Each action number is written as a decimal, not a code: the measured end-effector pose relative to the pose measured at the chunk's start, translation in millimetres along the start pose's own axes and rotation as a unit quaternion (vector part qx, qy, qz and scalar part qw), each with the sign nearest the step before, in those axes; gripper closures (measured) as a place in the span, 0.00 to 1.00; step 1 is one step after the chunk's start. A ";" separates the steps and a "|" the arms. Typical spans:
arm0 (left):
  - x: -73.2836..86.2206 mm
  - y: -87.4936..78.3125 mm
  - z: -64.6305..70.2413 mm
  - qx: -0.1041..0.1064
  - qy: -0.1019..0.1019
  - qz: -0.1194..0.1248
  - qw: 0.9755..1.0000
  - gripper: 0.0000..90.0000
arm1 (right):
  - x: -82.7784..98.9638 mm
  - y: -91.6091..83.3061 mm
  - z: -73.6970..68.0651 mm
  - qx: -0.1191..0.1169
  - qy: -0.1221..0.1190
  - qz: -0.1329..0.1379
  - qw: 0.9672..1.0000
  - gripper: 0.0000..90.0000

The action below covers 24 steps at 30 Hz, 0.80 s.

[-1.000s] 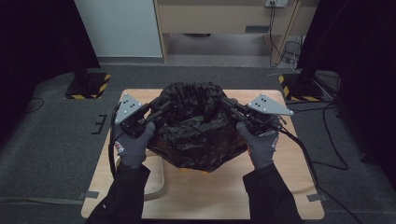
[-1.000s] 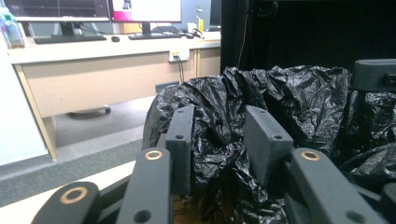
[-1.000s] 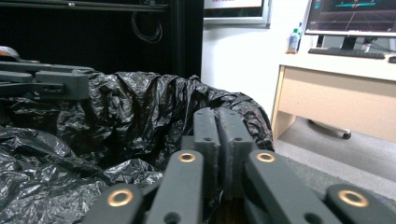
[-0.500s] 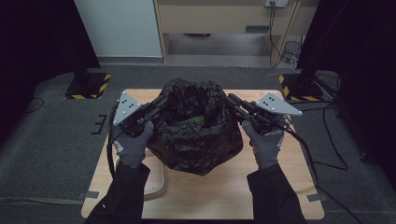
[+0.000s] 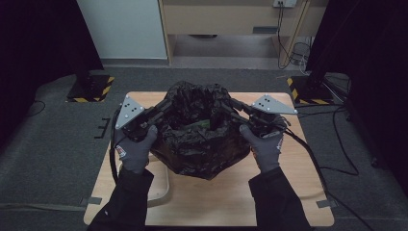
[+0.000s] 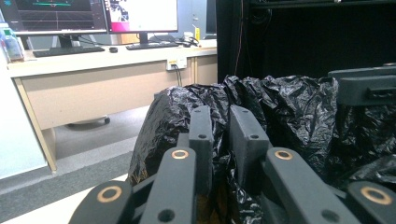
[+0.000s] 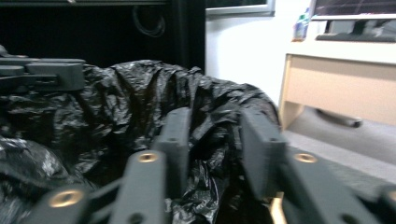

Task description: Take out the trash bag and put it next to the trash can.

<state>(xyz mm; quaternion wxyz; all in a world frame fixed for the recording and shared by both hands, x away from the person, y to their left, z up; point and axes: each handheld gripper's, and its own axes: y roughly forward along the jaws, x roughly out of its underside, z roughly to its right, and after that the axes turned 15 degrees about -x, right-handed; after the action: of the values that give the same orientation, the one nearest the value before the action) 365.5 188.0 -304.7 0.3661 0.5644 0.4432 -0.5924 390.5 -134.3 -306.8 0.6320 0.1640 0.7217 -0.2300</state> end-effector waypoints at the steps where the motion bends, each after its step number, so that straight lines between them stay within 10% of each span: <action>1: 0.1 0.1 0.2 0.000 -0.001 0.000 1.000 0.88 | -0.8 -0.8 -0.4 0.006 -0.006 -0.001 1.000 0.79; 10: -3.2 -2.7 1.3 0.005 -0.002 0.016 1.000 0.92 | -1.6 -6.9 -3.0 0.019 -0.030 0.007 0.999 1.00; 24: -14.7 -7.9 15.3 0.056 -0.027 0.082 0.995 0.94 | -18.9 -17.7 -12.9 -0.068 -0.074 0.076 0.992 1.00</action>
<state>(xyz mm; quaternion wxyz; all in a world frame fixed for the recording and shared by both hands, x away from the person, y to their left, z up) 354.2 175.3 -289.7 0.3933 0.6017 0.3518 -0.5996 373.1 -141.2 -284.7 0.7091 0.1575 0.6721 -0.1438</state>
